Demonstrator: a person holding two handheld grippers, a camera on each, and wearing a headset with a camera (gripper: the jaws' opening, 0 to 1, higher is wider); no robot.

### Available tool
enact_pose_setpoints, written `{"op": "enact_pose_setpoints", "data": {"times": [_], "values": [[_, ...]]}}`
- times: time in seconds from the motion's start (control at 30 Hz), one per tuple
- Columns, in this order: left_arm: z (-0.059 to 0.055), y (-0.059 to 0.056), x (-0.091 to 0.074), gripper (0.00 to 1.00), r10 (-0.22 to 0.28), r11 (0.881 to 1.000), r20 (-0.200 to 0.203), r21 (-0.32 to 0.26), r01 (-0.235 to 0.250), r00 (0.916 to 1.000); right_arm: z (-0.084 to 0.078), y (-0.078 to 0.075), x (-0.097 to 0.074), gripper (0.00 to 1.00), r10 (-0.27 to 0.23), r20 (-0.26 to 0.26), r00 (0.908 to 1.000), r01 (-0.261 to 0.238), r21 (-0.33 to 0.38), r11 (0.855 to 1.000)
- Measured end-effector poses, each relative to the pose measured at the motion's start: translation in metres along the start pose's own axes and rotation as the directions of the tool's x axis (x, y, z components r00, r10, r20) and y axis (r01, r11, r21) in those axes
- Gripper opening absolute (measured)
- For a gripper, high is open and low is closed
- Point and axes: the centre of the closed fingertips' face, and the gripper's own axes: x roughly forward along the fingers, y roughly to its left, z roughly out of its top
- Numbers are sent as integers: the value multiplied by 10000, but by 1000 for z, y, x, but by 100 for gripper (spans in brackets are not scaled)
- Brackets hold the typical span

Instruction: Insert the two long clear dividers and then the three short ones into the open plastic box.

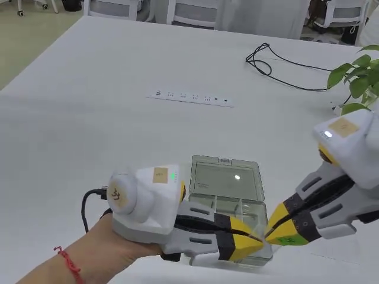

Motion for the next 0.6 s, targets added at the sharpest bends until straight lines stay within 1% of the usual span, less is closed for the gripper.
{"op": "enact_pose_setpoints", "data": {"times": [0.2,0.3,0.37,0.47,0.6], "values": [[-1,1,-1,0,102,9999,-28,-61,-102,9999,2,0,1,3,-113,7,9999,113,15,9999],[-5,3,-4,0,223,9997,-174,-65,-224,9996,3,-1,0,3,-152,27,9999,152,15,9999],[-7,5,-5,3,328,9993,-227,-171,-332,9992,3,-2,-1,3,-242,38,9997,241,20,9997],[-9,9,-9,6,548,9983,-215,-184,-552,9983,4,-4,-2,3,-353,90,9993,353,21,9994],[-14,14,-15,12,854,9961,-359,-183,-860,9957,5,-11,-4,3,-527,158,9985,526,42,9986]]}}
